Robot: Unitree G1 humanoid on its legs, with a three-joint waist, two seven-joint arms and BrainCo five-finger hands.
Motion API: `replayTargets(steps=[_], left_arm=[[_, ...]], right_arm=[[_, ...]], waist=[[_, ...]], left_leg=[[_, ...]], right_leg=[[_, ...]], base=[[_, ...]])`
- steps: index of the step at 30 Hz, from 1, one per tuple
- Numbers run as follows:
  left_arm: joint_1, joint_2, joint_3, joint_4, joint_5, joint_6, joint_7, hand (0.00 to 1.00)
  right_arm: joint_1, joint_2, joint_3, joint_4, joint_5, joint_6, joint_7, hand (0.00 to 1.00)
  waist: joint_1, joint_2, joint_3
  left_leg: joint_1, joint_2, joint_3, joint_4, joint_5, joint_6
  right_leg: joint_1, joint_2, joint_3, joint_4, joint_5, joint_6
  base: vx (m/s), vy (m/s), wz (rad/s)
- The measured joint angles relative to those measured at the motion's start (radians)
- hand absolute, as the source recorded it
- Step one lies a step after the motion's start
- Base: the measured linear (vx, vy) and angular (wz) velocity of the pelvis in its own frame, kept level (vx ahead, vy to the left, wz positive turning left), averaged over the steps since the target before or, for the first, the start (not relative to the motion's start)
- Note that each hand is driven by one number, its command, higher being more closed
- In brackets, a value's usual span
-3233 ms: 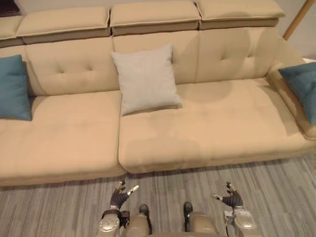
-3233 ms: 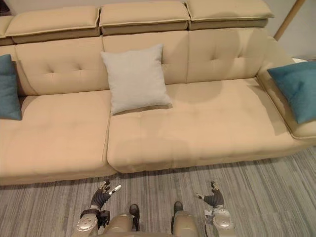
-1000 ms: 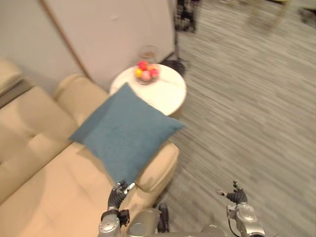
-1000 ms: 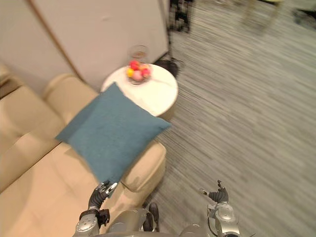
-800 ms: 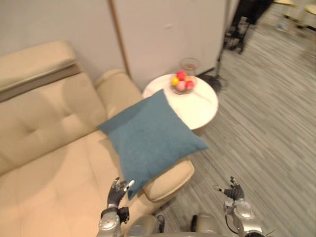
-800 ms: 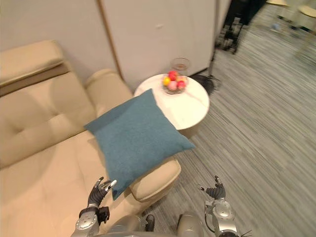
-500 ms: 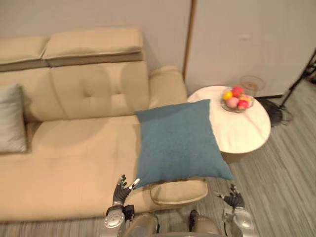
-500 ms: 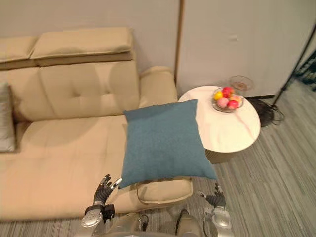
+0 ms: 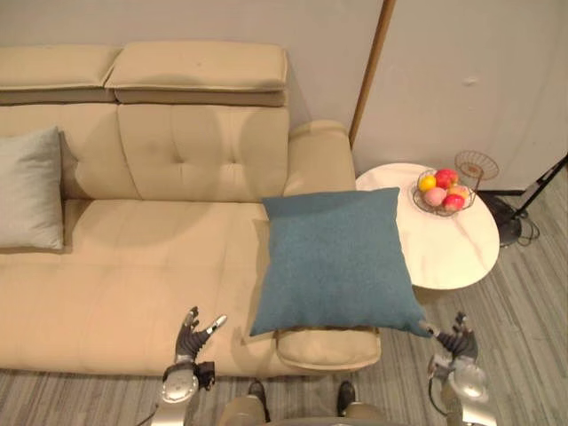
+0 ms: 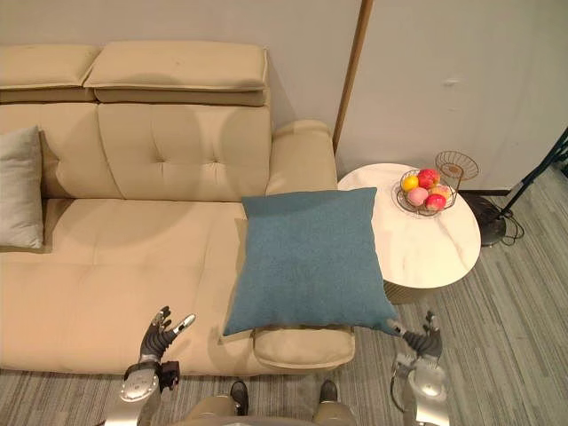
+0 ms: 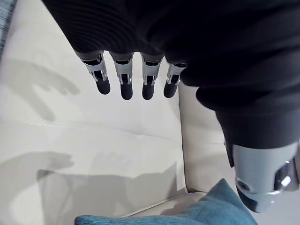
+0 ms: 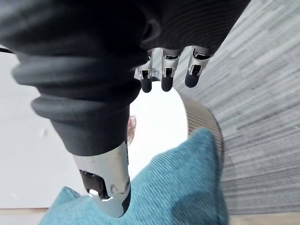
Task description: Pick up cushions and gather them together orderly.
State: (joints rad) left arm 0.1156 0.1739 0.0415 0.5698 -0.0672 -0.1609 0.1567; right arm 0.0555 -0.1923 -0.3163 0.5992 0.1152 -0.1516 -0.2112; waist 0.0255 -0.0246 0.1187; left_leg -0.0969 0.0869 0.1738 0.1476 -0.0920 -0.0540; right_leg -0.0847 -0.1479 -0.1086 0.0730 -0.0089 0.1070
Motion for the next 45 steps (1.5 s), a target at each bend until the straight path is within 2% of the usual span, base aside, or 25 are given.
replayTargets(steps=[4, 6, 9, 13, 14, 15, 19, 22, 25, 29, 32, 39, 41, 42, 44, 45], left_arm=[[-0.094, 0.013, -0.018, 0.001, -0.006, 0.0, 0.0, 0.0], [-0.185, 0.018, -0.052, 0.014, -0.029, -0.002, 0.003, 0.0], [-0.377, 0.017, -0.128, 0.077, -0.075, -0.005, 0.023, 0.0], [-0.644, 0.016, -0.198, 0.191, -0.127, -0.004, 0.045, 0.0], [-0.688, 0.015, -0.209, 0.214, -0.14, -0.004, 0.048, 1.0], [-0.744, 0.009, -0.217, 0.245, -0.159, -0.004, 0.053, 1.0], [-0.852, -0.02, -0.243, 0.306, -0.209, -0.002, 0.087, 1.0], [-0.883, 0.006, -0.243, 0.303, -0.247, -0.005, 0.115, 1.0], [-0.884, 0.031, -0.243, 0.261, -0.266, -0.016, 0.137, 1.0], [-0.859, 0.062, -0.243, 0.125, -0.274, -0.02, 0.157, 1.0], [-0.776, 0.084, -0.243, -0.03, -0.271, -0.024, 0.164, 1.0], [-0.393, 0.083, -0.242, -0.338, -0.218, -0.034, 0.177, 1.0], [-0.276, 0.069, -0.228, -0.408, -0.214, -0.035, 0.177, 1.0], [-0.186, 0.053, -0.227, -0.458, -0.213, -0.041, 0.177, 1.0], [-0.074, 0.03, -0.226, -0.516, -0.203, -0.045, 0.177, 1.0], [-0.024, 0.025, -0.225, -0.546, -0.201, -0.05, 0.177, 1.0]], right_arm=[[-0.09, -0.036, 0.032, -0.004, 0.0, 0.001, 0.0, 0.0], [-0.168, -0.056, 0.085, -0.001, 0.001, 0.001, -0.001, 0.0], [-0.361, -0.094, 0.187, 0.048, 0.002, 0.001, -0.001, 0.0], [-0.656, -0.089, 0.267, 0.197, 0.023, 0.004, -0.007, 0.0], [-0.7, -0.082, 0.276, 0.227, 0.039, 0.005, -0.011, 0.0], [-0.747, -0.078, 0.278, 0.253, 0.047, 0.005, -0.023, 1.0], [-0.823, -0.061, 0.324, 0.261, 0.078, 0.015, -0.05, 1.0], [-0.852, -0.064, 0.368, 0.238, 0.08, 0.013, -0.066, 1.0], [-0.848, -0.067, 0.408, 0.158, 0.079, 0.008, -0.078, 1.0], [-0.767, -0.078, 0.465, -0.046, 0.068, 0.004, -0.086, 1.0], [-0.658, -0.079, 0.501, -0.195, 0.048, 0.003, -0.09, 1.0], [-0.386, -0.076, 0.614, -0.566, 0.004, 0.001, -0.082, 1.0], [-0.333, -0.068, 0.648, -0.628, -0.004, -0.013, -0.057, 1.0], [-0.287, -0.06, 0.665, -0.648, -0.003, -0.029, -0.035, 1.0], [-0.209, -0.044, 0.673, -0.683, -0.001, -0.04, -0.002, 1.0], [-0.18, -0.035, 0.681, -0.696, -0.001, -0.042, 0.01, 1.0]], waist=[[-0.013, 0.001, 0.004], [-0.014, 0.004, 0.029], [-0.013, 0.01, 0.095], [-0.012, 0.012, 0.219], [-0.013, 0.011, 0.234], [-0.016, 0.01, 0.259], [-0.035, 0.011, 0.27], [-0.04, 0.013, 0.281], [-0.039, 0.013, 0.299], [-0.039, 0.013, 0.309], [-0.041, 0.013, 0.308], [-0.039, 0.013, 0.301], [-0.037, 0.015, 0.261], [-0.029, 0.015, 0.217], [-0.005, 0.016, 0.169], [-0.003, 0.015, 0.145]], left_leg=[[-0.022, -0.005, 0.001, -0.043, 0.034, -0.003], [-0.041, 0.001, -0.001, -0.043, 0.047, -0.006], [-0.12, 0.01, -0.006, -0.021, 0.063, -0.007], [-0.208, 0.017, -0.01, 0.003, 0.093, -0.006], [-0.224, 0.017, -0.011, 0.005, 0.098, -0.007], [-0.236, 0.017, -0.012, 0.008, 0.104, -0.006], [-0.283, 0.017, -0.006, 0.008, 0.12, -0.005], [-0.292, 0.021, -0.001, -0.001, 0.127, -0.012], [-0.287, 0.036, 0.016, -0.017, 0.132, -0.02], [-0.272, 0.05, 0.022, -0.043, 0.152, -0.026], [-0.247, 0.056, 0.025, -0.052, 0.152, -0.026], [-0.118, 0.055, 0.026, -0.078, 0.139, -0.041], [-0.092, 0.055, 0.03, -0.091, 0.129, -0.035], [-0.071, 0.052, 0.039, -0.109, 0.129, -0.035], [-0.025, 0.049, 0.06, -0.123, 0.123, -0.033], [-0.007, 0.047, 0.07, -0.132, 0.123, -0.032]], right_leg=[[-0.04, 0.005, 0.0, -0.011, 0.016, -0.006], [-0.057, 0.012, -0.002, -0.009, 0.023, -0.013], [-0.126, 0.021, 0.0, 0.004, 0.047, -0.025], [-0.215, 0.025, 0.003, 0.034, 0.067, -0.035], [-0.234, 0.025, 0.003, 0.044, 0.068, -0.036], [-0.248, 0.025, 0.004, 0.05, 0.073, -0.04], [-0.308, 0.026, 0.02, 0.064, 0.084, -0.043], [-0.333, 0.033, 0.043, 0.068, 0.087, -0.044], [-0.342, 0.046, 0.054, 0.065, 0.092, -0.048], [-0.341, 0.057, 0.06, 0.056, 0.099, -0.056], [-0.318, 0.065, 0.063, 0.049, 0.099, -0.056], [-0.175, 0.076, 0.065, -0.002, 0.099, -0.056], [-0.152, 0.076, 0.066, -0.011, 0.097, -0.053], [-0.144, 0.076, 0.072, -0.011, 0.092, -0.047], [-0.115, 0.075, 0.09, -0.011, 0.089, -0.042], [-0.104, 0.073, 0.096, -0.011, 0.088, -0.04]], base=[[0.0, -0.005, -0.01], [-0.03, -0.016, 0.03], [-0.09, -0.019, 0.06], [-0.14, -0.018, 0.02], [-0.15, -0.012, 0.03], [-0.13, -0.001, -0.02], [-0.08, -0.001, -0.08], [-0.07, -0.022, -0.17], [-0.04, -0.049, -0.12], [0.02, -0.03, -0.1], [0.1, -0.036, -0.07], [0.07, 0.006, 0.01], [0.01, 0.017, -0.03], [0.04, 0.038, -0.08], [0.05, 0.052, -0.19], [0.01, 0.059, -0.26]])
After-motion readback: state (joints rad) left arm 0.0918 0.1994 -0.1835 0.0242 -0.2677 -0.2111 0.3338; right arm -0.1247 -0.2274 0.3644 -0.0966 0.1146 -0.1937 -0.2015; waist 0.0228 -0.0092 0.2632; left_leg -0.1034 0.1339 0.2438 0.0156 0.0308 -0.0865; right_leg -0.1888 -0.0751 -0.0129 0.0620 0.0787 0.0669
